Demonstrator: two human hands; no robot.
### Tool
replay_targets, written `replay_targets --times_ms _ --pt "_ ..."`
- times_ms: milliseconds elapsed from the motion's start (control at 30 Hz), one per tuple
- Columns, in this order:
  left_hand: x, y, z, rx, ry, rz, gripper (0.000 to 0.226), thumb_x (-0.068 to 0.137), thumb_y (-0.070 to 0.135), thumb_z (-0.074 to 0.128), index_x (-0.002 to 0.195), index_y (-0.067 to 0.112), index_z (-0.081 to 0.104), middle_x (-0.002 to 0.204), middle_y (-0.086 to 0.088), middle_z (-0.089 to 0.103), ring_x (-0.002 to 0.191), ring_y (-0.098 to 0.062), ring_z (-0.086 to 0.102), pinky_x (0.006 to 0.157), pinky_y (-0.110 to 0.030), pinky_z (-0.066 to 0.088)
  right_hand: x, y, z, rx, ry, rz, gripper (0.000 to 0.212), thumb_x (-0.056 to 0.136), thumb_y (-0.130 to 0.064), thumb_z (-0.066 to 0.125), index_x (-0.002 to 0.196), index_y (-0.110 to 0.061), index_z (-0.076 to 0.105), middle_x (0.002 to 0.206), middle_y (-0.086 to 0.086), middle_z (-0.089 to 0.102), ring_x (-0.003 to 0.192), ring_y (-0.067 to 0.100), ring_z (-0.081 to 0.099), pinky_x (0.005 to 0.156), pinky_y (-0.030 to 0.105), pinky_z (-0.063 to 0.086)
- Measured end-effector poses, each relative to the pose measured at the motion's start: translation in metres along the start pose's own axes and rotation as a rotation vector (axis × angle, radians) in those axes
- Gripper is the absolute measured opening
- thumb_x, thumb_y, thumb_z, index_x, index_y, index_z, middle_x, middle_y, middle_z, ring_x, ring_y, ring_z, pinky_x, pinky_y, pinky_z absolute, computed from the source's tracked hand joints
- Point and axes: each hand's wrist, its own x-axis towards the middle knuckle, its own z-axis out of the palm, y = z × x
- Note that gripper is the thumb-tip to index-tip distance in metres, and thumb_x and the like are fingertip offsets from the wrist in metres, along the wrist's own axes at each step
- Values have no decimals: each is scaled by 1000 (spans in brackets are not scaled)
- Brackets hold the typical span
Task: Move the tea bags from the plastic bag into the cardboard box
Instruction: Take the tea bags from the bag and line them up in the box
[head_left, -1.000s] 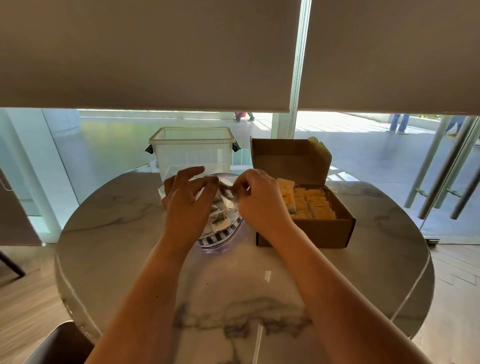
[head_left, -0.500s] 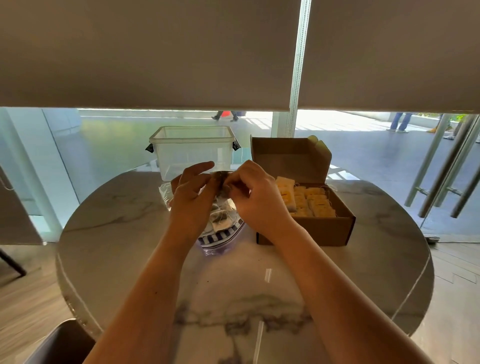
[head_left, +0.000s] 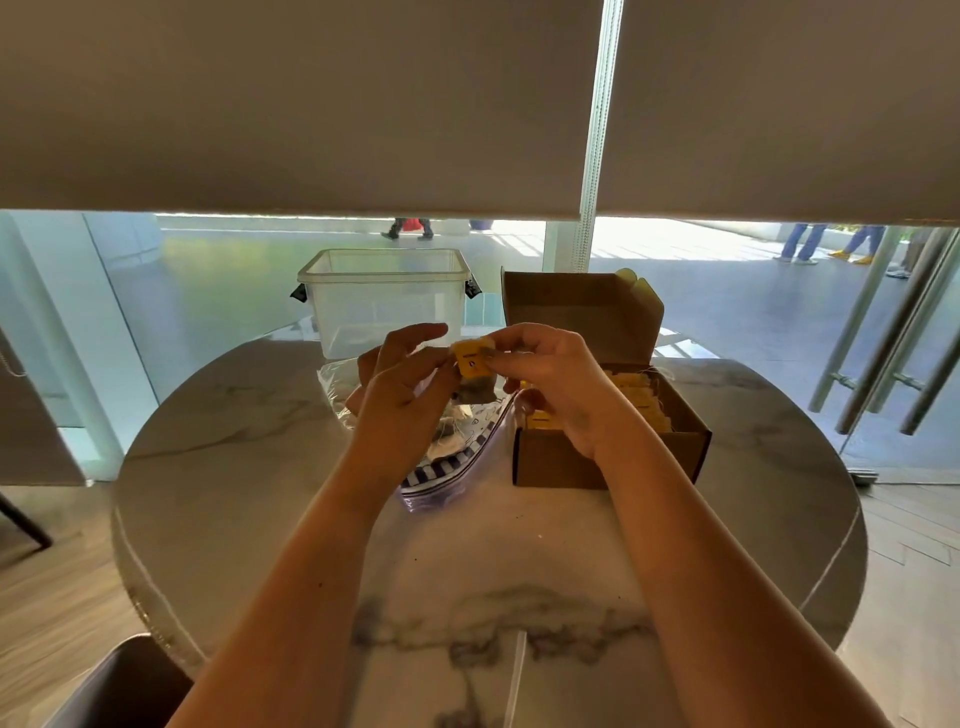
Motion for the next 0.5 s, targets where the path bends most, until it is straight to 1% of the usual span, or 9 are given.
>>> replay_targets --times_ms 67,100,133,200,233,267,333,400,500 --pt "-1 2 1 10 -19 9 19 91 15 56 105 12 68 127 2 50 101 22 34 83 6 26 -1 -1 -3 -35 10 -23 7 81 -12 70 87 -14 67 82 0 61 69 10 55 57 19 45" --pt "-2 3 2 23 -25 24 18 90 13 58 105 10 68 125 2 50 97 23 34 83 7 25 -1 -2 -5 -22 37 -42 7 79 -11 71 84 -15 66 80 0 61 68 10 55 55 19 45" --pt "-3 4 2 52 -19 37 18 89 13 59 104 12 69 124 2 52 96 20 33 85 6 22 -1 -2 -9 9 82 -51 9 79 -10 71 82 -17 66 79 0 62 67 10 55 53 19 45" --pt "-3 2 2 104 -10 23 17 89 20 61 103 23 69 123 8 54 107 8 33 91 -4 22 1 -2 -22 76 217 -61 13 81 -10 69 82 -21 62 79 -1 62 61 10 54 50 20 46" --pt "-3 1 1 102 -9 -9 16 89 24 60 102 29 68 122 12 55 111 3 34 91 -9 23 2 0 -29 79 304 -69 14 83 -10 67 82 -23 61 77 -2 61 57 8 53 49 19 46" --pt "-2 0 0 89 -8 -41 16 89 25 60 101 34 67 120 15 55 113 -1 34 90 -11 24 4 1 -38 58 391 -73 14 85 -10 65 83 -23 59 77 -1 60 55 8 51 47 18 46" --pt "-1 0 -2 59 5 -70 16 90 24 58 101 35 66 118 16 55 113 -3 35 91 -14 26 8 8 -55 -24 515 -52 10 89 -8 58 90 -18 60 82 5 62 55 9 54 45 14 47" --pt "0 1 -2 50 17 -68 19 91 20 58 101 33 67 117 13 56 114 -5 37 94 -21 27 11 16 -67 -135 557 13 11 93 -5 52 99 -12 59 84 10 63 54 11 58 42 10 47" --pt "2 -2 -3 25 6 -88 35 86 2 55 96 34 66 115 11 57 117 -11 40 97 -25 29 13 26 -74 -332 484 143 16 96 -3 46 105 -10 56 83 12 64 52 12 60 40 13 46"
